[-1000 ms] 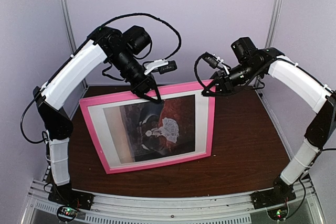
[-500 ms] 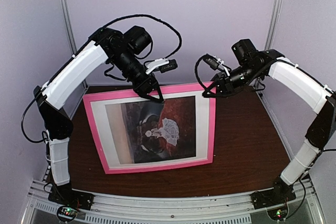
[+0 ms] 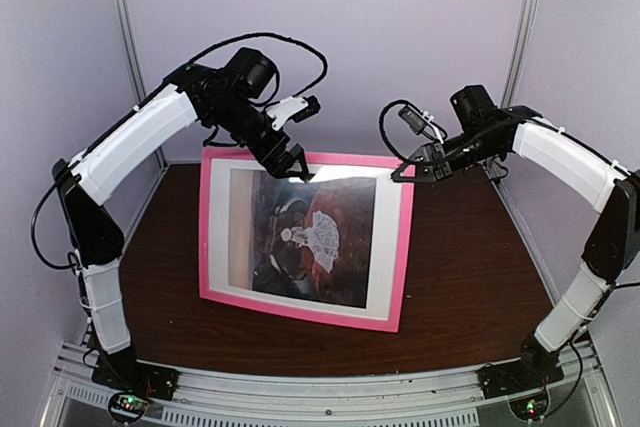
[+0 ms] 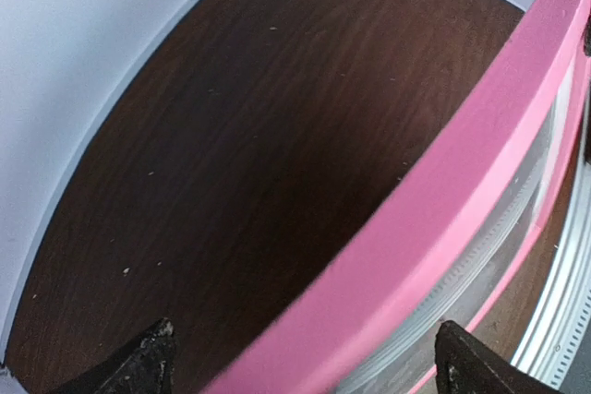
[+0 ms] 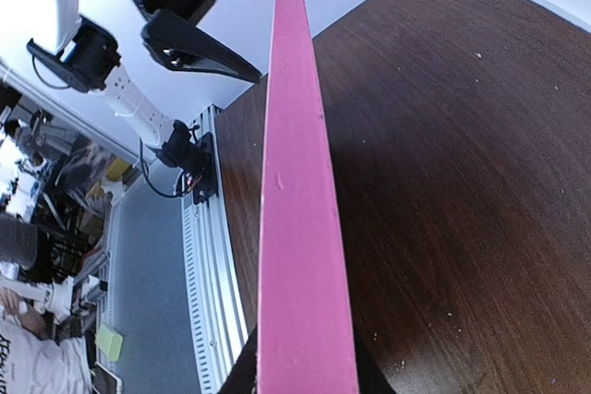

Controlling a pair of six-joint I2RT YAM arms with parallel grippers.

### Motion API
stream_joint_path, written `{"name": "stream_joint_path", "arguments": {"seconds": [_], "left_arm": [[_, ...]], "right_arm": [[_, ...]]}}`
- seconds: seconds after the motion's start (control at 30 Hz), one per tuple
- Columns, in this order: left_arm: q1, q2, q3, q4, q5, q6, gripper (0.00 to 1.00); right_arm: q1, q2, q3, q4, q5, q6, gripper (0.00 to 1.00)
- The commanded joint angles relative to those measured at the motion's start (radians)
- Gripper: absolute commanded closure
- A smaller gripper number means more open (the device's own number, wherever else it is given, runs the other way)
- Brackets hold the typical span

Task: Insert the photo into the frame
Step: Pass from the left arm to the right, then turn over the photo frame.

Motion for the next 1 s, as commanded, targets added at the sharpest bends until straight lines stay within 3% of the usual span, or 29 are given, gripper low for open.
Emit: {"name": "stream_joint_path", "arguments": {"seconds": [0.0, 0.1, 0.37, 0.67, 0.97], "left_arm": [[0.028, -0.115, -0.04, 0.102, -0.186, -0.101, 0.02], [0.035, -0.159, -0.095, 0.187, -0.314, -0.13, 0.02], [0.046, -0.262, -0.223, 0.294, -0.476, -0.192, 0.02], [0.046, -0.275, -0.292, 0.301, -0.502, -0.241, 0.02], [0.046, -0.276, -0.447, 0.333, -0.505, -0.335, 0.02]], "right_arm": [[-0.08, 0.027, -0.019, 0.184, 0.082, 0.176, 1.0], [-0.104, 0.048, -0.032, 0.208, 0.08, 0.213, 1.0], [-0.202, 0.1, -0.111, 0.368, 0.132, 0.463, 1.0], [-0.26, 0.098, -0.34, 0.625, 0.284, 0.745, 1.0], [-0.264, 0.078, -0.606, 0.946, 0.329, 1.003, 1.0]]}}
